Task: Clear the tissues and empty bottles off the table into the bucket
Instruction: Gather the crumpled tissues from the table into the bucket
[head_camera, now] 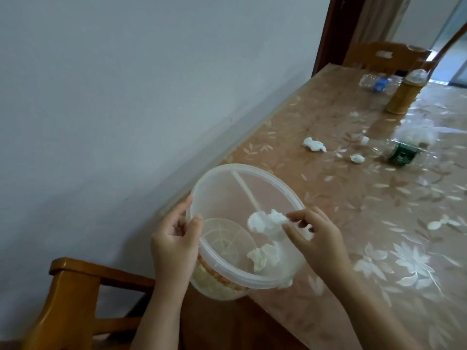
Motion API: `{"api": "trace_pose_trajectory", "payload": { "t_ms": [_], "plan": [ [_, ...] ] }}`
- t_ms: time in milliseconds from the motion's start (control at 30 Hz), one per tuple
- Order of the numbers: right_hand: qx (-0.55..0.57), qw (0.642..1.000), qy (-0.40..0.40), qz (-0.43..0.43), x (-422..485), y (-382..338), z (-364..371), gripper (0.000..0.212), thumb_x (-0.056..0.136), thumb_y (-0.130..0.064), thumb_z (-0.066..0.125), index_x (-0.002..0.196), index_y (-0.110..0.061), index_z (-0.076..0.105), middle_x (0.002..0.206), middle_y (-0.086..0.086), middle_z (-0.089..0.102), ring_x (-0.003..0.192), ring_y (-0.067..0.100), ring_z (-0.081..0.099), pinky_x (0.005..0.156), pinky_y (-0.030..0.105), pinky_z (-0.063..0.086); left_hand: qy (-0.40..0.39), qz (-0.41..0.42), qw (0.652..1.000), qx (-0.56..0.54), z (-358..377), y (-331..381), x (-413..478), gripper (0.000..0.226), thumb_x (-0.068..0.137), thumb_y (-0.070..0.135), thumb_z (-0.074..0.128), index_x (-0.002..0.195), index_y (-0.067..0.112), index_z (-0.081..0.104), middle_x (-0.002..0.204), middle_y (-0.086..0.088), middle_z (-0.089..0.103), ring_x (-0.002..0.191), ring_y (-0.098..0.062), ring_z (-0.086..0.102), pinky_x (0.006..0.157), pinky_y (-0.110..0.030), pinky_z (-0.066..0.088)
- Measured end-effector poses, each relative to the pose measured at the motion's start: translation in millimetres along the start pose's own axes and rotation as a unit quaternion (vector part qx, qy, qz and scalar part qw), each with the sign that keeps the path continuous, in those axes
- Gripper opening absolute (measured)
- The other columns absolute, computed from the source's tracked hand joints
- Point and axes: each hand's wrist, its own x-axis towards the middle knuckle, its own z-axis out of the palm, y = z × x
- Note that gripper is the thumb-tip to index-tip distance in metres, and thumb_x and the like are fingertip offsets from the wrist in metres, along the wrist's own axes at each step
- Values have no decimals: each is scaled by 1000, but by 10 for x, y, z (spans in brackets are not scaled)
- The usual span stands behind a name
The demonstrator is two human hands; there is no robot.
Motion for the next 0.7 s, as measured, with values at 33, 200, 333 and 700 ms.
{"api": "trace_pose_trajectory", "payload": {
  "t_ms": [33, 200, 333, 700],
  "plan": [
    [-13, 1000, 10, 4, -53, 12, -29, 19, 75, -23, 70, 90, -30, 61, 86, -20, 56, 83, -2, 52, 70, 6, 38, -6, -2, 1000, -8, 25, -9, -14, 34, 73, 28, 61, 90, 58, 62, 72, 5, 62, 66, -12, 59, 62, -34, 55],
    [-52, 992, 93, 72, -317, 165, -260, 26, 77, -21, 68, 102, -21, 63, 93, -11, 50, 86, 7, 50, 71, 13, 35, -51, -12, 997, -49, 200, -18, -151, 30, 69, 33, 59, 92, 53, 63, 66, 2, 55, 59, -12, 51, 56, -32, 48],
    [-51, 983, 122, 129, -522, 303, -519, 32, 79, -22, 66, 110, -18, 60, 102, -5, 50, 93, 12, 51, 77, 24, 38, -87, 4, 994, -67, 329, 42, -342, 31, 70, 32, 58, 93, 53, 63, 62, 8, 51, 55, -7, 47, 51, -22, 44],
    [125, 952, 172, 218, -1276, 764, -1499, 29, 89, -17, 53, 117, -21, 58, 98, -2, 67, 85, 9, 63, 73, 31, 53, -142, 37, 986, -78, 827, 507, -1278, 32, 72, 28, 58, 97, 47, 62, 73, 2, 57, 62, -2, 55, 59, -22, 51]
  ]
}}
